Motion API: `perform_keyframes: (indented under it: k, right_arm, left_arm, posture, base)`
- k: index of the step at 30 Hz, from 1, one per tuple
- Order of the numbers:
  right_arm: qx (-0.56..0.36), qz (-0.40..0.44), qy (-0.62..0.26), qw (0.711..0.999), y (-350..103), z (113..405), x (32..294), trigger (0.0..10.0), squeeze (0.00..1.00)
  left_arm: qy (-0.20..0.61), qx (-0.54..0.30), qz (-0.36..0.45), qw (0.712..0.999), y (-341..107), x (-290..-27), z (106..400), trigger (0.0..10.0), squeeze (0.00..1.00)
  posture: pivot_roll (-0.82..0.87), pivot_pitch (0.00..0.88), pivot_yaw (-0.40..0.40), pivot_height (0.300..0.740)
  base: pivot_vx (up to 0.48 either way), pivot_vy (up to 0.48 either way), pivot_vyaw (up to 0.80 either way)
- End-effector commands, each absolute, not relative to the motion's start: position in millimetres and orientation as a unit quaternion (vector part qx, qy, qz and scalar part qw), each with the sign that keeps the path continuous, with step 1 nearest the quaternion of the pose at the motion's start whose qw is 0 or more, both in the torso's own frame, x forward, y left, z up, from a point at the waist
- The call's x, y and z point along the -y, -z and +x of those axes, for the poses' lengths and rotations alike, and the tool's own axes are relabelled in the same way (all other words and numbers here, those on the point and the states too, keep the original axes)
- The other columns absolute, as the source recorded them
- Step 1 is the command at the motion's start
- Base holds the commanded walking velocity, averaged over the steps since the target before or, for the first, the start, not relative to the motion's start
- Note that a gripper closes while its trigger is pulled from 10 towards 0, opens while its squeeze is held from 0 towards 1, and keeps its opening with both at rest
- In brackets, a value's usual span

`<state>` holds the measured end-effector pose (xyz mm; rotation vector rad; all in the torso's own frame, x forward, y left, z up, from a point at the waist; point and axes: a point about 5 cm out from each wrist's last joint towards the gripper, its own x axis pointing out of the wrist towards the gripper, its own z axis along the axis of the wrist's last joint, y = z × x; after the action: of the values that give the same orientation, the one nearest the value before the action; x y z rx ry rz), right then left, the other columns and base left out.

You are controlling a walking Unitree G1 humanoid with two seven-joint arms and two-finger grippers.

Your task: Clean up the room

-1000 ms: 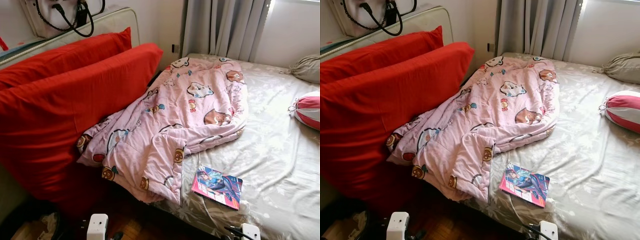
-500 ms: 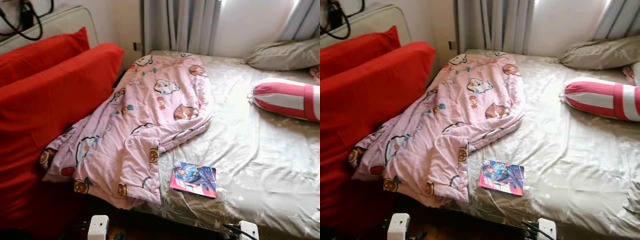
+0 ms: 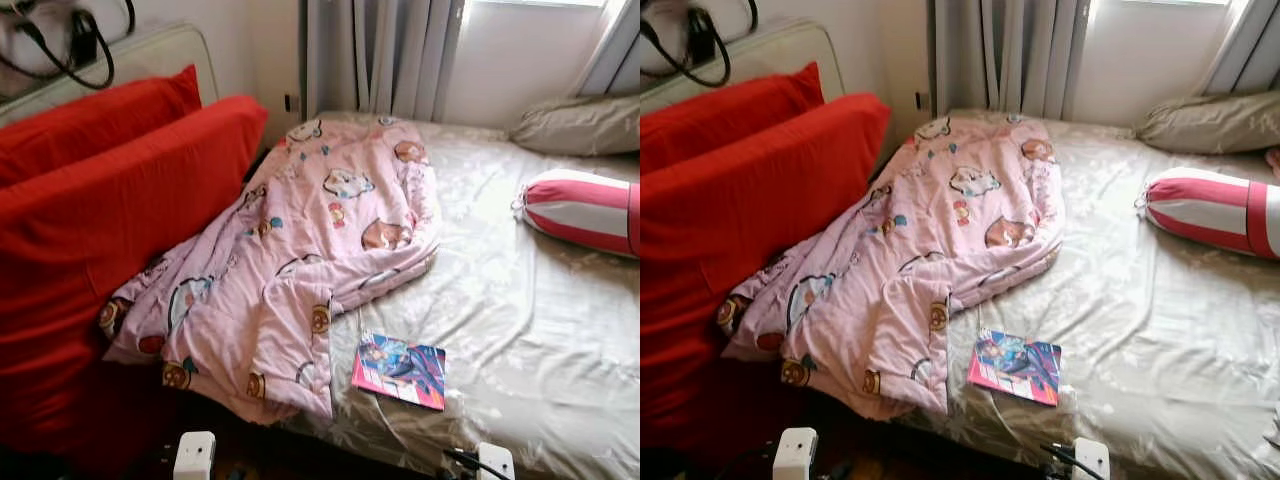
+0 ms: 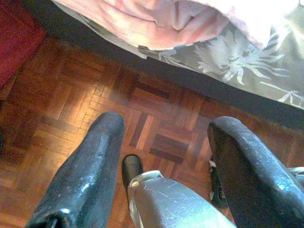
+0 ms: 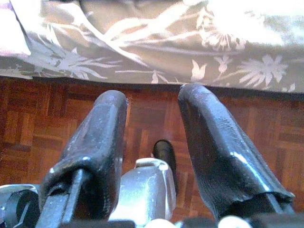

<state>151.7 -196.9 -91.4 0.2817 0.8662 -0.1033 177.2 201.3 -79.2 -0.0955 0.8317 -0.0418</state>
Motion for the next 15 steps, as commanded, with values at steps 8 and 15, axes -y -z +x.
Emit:
perform_keyframes:
  k: [8, 15]
  right_arm:
    - [-0.421, 0.152, 0.061, 0.892, 92.6, 150.6, 195.8, 10.0, 0.0]
    - [-0.421, 0.15, 0.064, 0.892, 92.7, 151.4, 194.0, 10.0, 0.0]
  left_arm:
    - [0.015, -0.417, -0.047, 0.908, 82.7, -201.9, 170.8, 10.0, 0.0]
    - [0.018, -0.421, -0.038, 0.906, 83.4, -201.2, 170.0, 10.0, 0.0]
  posture:
    - [0.04, 0.0, -0.002, 0.74]
    - [0.04, 0.0, -0.003, 0.74]
  base:
    - [0.276, 0.0, -0.26]
    - [0.151, 0.0, -0.56]
